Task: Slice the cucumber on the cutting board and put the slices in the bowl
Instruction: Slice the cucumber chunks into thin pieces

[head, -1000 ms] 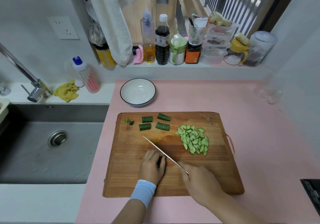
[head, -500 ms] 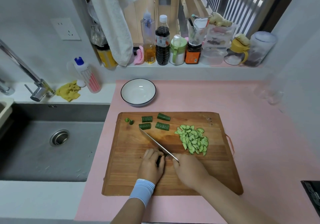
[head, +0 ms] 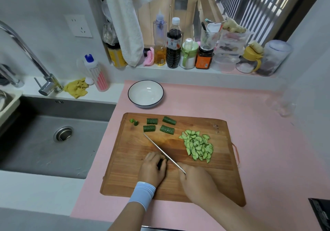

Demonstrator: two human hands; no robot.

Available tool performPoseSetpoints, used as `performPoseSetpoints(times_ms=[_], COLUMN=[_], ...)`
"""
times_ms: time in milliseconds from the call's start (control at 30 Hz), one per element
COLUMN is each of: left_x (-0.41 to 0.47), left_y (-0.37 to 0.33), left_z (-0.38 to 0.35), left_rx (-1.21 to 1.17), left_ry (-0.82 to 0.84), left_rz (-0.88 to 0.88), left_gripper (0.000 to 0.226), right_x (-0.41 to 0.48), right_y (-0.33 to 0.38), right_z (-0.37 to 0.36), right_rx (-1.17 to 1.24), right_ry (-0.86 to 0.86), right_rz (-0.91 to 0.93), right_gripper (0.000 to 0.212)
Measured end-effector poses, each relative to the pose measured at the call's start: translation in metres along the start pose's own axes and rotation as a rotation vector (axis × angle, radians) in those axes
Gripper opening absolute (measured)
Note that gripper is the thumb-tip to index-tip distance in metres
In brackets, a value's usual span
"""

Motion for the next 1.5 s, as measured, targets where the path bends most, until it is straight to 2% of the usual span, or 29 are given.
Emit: performPoseSetpoints(times_ms=[67,133,200,400,533,633,967,1100,1233,1333,1433,1500], left_x=[0.000,0.000,0.001,0.000,-0.002,-0.003,-0.001,0.000,0.000,0.001,0.001,0.001], left_y=[0.002,0.002,0.001,0.002,0.004,0.004,0.001,-0.002,-0.002,-0.002,-0.002,-0.002], left_z=[0.000,0.000,0.000,0.000,0.000,0.001,0.001,0.003,0.005,0.005,0.005,0.004], left_rx=[0.004,0.007,0.011,-0.002,0.004,0.010,0.021,0.020,0.019,0.024,0.020,0.014], left_ry=[0.009,0.021,0.022,0.034,0.027,0.014,0.004,-0.012,-0.010,-0.002,0.001,0.005], left_rz=[0.003,0.006,0.006,0.013,0.014,0.010,-0.006,-0.015,-0.013,-0.012,-0.012,-0.006], left_gripper=[0.013,0.019,0.020,0.020,0.015,0.002,0.015,0.019,0.021,0.021,0.021,0.021], right_x=[-0.007,-0.013,-0.018,-0.014,0.003,0.022,0.031,0.014,0.003,-0.003,-0.006,-0.005], right_y=[-0.002,-0.004,-0.005,-0.006,-0.005,0.002,0.010,0.011,0.005,0.001,0.000,0.000], right_z=[0.002,0.005,0.008,0.004,-0.007,-0.011,-0.011,-0.005,0.000,0.000,0.001,0.001], right_rx=[0.025,0.038,0.014,0.009,0.032,0.050,0.019,0.005,-0.006,-0.007,-0.002,0.006], right_ry=[0.019,0.020,0.014,0.034,0.067,0.074,0.033,0.004,0.009,0.030,0.044,0.052], right_rz=[0.003,0.001,0.000,-0.017,-0.033,-0.008,0.026,0.062,0.045,0.028,0.012,0.004], right_gripper=[0.020,0.030,0.040,0.040,0.026,0.024,0.030,0.028,0.017,0.023,0.040,0.039])
Point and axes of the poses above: each hand's wrist, its own x-axis towards the middle knuckle, its own z-axis out of the back of the hand, y = z × x, the point moved 7 cm from there along x, towards the middle knuckle
